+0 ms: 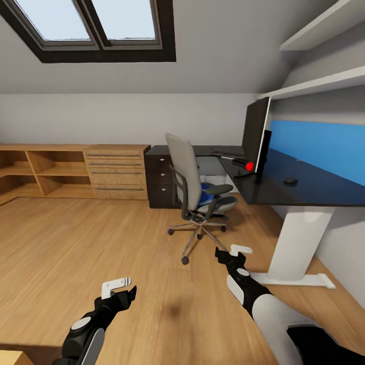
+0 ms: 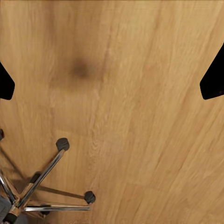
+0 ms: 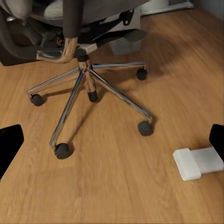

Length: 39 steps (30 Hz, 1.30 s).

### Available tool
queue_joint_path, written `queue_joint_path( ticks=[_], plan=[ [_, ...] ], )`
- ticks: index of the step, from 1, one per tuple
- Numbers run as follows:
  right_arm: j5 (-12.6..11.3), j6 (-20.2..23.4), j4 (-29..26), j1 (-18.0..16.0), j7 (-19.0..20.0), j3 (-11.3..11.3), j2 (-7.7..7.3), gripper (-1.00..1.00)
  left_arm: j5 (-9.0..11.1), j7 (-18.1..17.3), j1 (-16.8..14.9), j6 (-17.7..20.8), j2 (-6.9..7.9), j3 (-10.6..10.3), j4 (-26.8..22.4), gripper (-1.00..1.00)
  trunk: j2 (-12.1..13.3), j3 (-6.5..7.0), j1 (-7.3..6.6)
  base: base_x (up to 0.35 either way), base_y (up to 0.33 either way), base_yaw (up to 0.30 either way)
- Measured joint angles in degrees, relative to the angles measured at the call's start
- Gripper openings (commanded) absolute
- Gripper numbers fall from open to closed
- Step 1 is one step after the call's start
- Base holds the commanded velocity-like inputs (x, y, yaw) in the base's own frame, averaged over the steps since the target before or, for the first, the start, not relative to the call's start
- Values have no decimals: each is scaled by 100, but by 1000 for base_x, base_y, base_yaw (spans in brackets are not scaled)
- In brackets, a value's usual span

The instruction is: In the bedroom, organize the workspace by keeping the computer under the desk, ensuring the monitor is on the desk, placing the keyboard on the desk next to the monitor, placing the mouse on the desk next to the keyboard, moving the folder from the swivel chair onto the desk next to the mouse, stacking the notebook on top of the folder with the pen on top of the notebook, and positioning the swivel chair next to the desk.

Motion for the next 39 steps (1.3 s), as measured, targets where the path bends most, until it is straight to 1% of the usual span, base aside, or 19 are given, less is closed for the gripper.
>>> queue_joint_path(
  ticks=[4,5,8,9,10,13,14,21,22,23,26,27,29,30,31,32,35,39],
  plan=[
    [-3,-31,28,-53,-57,1,-54,100,20,-10,1,0,-4,0,-133,100,0,0,-1,307,0,0],
    [-5,-17,47,-145,-95,-2,-115,100,25,-12,1,0,-6,-3,-190,100,0,1,-1,314,0,0],
    [-20,10,83,-357,-138,-7,-211,100,29,-14,1,0,-7,-6,-244,100,0,0,-1,317,0,0],
    [-27,27,155,-574,-170,-13,-284,100,32,-15,1,3,-7,-5,-280,100,0,1,-1,319,0,0],
    [-35,30,179,-609,-174,-17,-294,100,32,-15,1,3,-5,-4,-285,100,0,0,-1,319,0,0],
    [-48,34,307,-662,-182,-26,-311,100,33,-16,1,6,-2,-2,-293,100,0,0,-1,319,0,0],
    [-44,26,517,-683,-185,-29,-305,100,36,-16,1,8,-1,-1,-297,100,0,0,0,319,0,0],
    [-58,15,679,-697,-187,-30,-305,100,29,-16,1,7,3,6,-299,100,0,0,-1,313,0,0],
    [-64,12,703,-699,-187,-33,-306,100,25,-16,1,9,8,22,-299,100,0,0,0,176,0,0],
    [-77,11,713,-700,-187,-40,-304,100,27,-16,1,9,14,96,-299,100,0,0,1,141,0,0],
    [-83,8,717,-700,-189,-43,-301,100,34,-16,1,9,16,171,-299,100,0,0,2,77,0,0],
    [-92,9,719,-700,-193,-55,-304,100,58,-16,1,6,12,234,-314,100,0,0,2,24,0,0],
    [-96,9,720,-700,-194,-63,-305,100,96,-16,1,4,8,249,-333,100,0,0,3,15,0,0],
    [-99,9,720,-700,-195,-73,-308,100,152,-16,1,3,5,257,-357,100,-38,-18,24,6,0,0],
    [-100,10,720,-700,-196,-80,-312,100,257,-16,1,2,5,264,-381,100,-79,-36,46,5,0,0],
    [-101,10,720,-700,-196,-80,-312,100,293,-16,1,2,5,266,-388,100,-119,-54,68,4,0,0],
    [-96,4,720,-700,-191,-75,-314,100,373,-16,1,1,8,269,-403,100,-239,-107,134,2,0,0],
    [-94,-14,715,-700,-189,-73,-315,100,406,-16,1,1,9,270,-409,100,-399,-179,222,1,0,0]
  ],
)
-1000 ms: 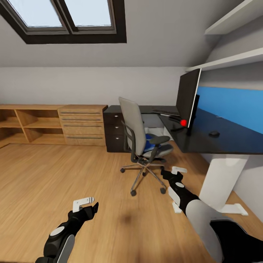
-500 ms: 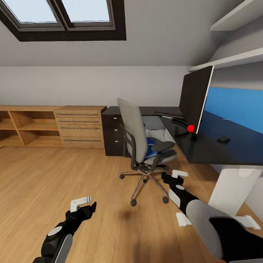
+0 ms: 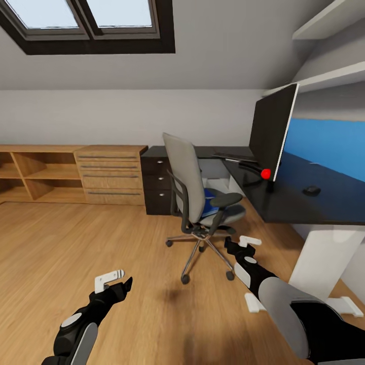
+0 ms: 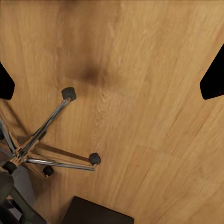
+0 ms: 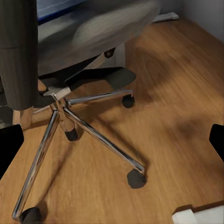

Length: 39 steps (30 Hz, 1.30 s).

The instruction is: In the bedroom, organize the workspace by keeping the computer under the desk, ensuring the monitor is on the desk, placing the keyboard on the desk next to the monitor, placing the mouse on the desk next to the keyboard, moving the folder from the swivel chair onto the desk next to the mouse, stacking the notebook on top of the folder with the pen on top of the notebook, and positioning the swivel chair next to the desk.

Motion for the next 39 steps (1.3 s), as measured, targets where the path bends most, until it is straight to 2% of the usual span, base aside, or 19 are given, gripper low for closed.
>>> queue_joint_path(
  ticks=[7,13,22,26,39],
  plan=[
    [7,-223,-6,0,-7,13,14,100,21,7,0,0,1,1,-1,100,-281,-126,154,0,0,0],
    [9,-287,-4,0,-7,16,17,100,18,8,0,0,1,1,4,100,-290,-258,170,0,0,0],
    [9,-351,-4,0,-2,11,9,100,13,9,0,0,47,1,45,100,-290,-259,169,21,0,0],
    [6,-413,-1,0,0,15,9,100,14,10,0,0,96,2,81,100,-290,-259,167,229,0,0],
    [6,-464,-3,-1,-1,12,10,100,14,11,0,-1,112,3,111,100,-290,-259,167,208,-20,0]
  ],
)
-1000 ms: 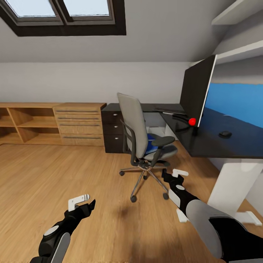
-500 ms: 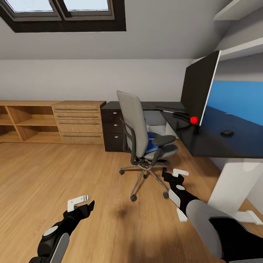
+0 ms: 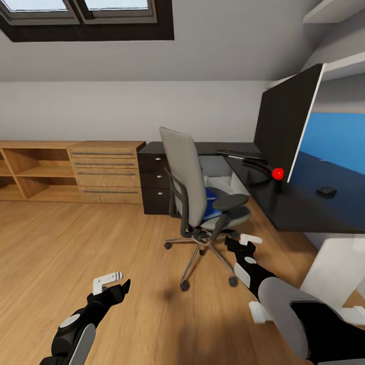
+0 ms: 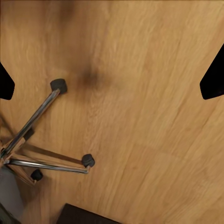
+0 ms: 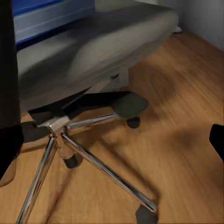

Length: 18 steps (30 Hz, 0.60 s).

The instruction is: In the bedroom, organize the workspace by keeping the computer under the desk, ensuring the monitor is on the desk, placing the keyboard on the desk next to the monitor, placing the mouse on the desk next to the keyboard, moving the folder from the swivel chair onto the desk next to the mouse, stacking the notebook on top of the folder with the pen on top of the notebook, and positioning the swivel chair next to the desk.

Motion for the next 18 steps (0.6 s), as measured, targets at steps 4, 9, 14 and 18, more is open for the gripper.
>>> queue_joint_path(
  ticks=[4,9,14,18],
  plan=[
    [1,-5,0,0,-4,-1,-1,100,0,0,0,0,0,0,6,100,0,0,-1,276,-120,0],
    [0,-8,0,0,-5,-2,-1,100,0,4,0,-1,7,6,12,100,0,0,1,141,-65,0],
    [1,-13,0,0,-6,-2,-1,100,0,3,0,-1,9,8,43,100,0,0,2,69,-33,0],
    [0,-14,0,0,-6,-2,-1,100,0,3,0,-1,9,8,54,100,0,0,0,200,-99,0]
  ],
)
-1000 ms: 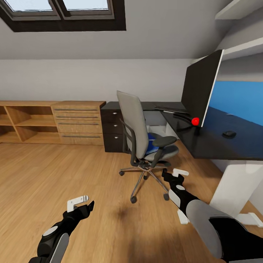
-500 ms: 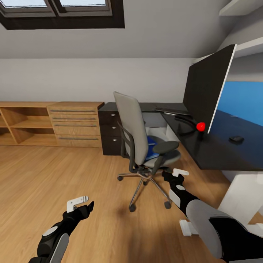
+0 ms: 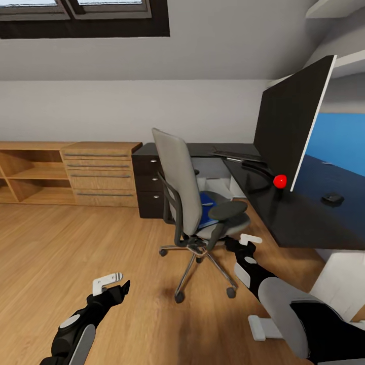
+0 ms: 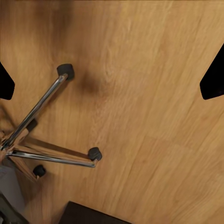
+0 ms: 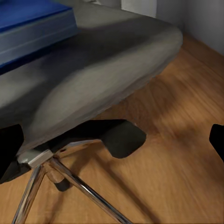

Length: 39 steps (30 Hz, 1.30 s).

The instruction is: In the bedroom, organize the workspace by keeping the computer under the desk, ensuring the monitor is on the desk, placing the keyboard on the desk next to the monitor, placing the mouse on the desk next to the keyboard, moving the folder from the swivel chair onto the desk next to the mouse, stacking the notebook on top of the folder with the pen on top of the notebook, and positioning the swivel chair next to the desk.

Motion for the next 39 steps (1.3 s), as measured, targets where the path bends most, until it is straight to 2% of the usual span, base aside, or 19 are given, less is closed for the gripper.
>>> queue_joint_path(
  ticks=[13,16,19,39],
  plan=[
    [2,0,0,-1,7,5,6,100,1,1,1,1,1,1,14,100,0,0,2,69,-29,27],
    [-12,-8,-1,0,-18,-48,6,100,1,1,1,1,1,1,13,100,0,0,2,3,-1,212],
    [2,0,0,0,6,7,9,100,1,0,1,1,1,0,17,100,0,0,2,0,0,263],
    [-10,-4,21,0,0,-15,26,100,9,-4,1,0,1,7,24,100,0,0,2,0,1,271]
  ],
)
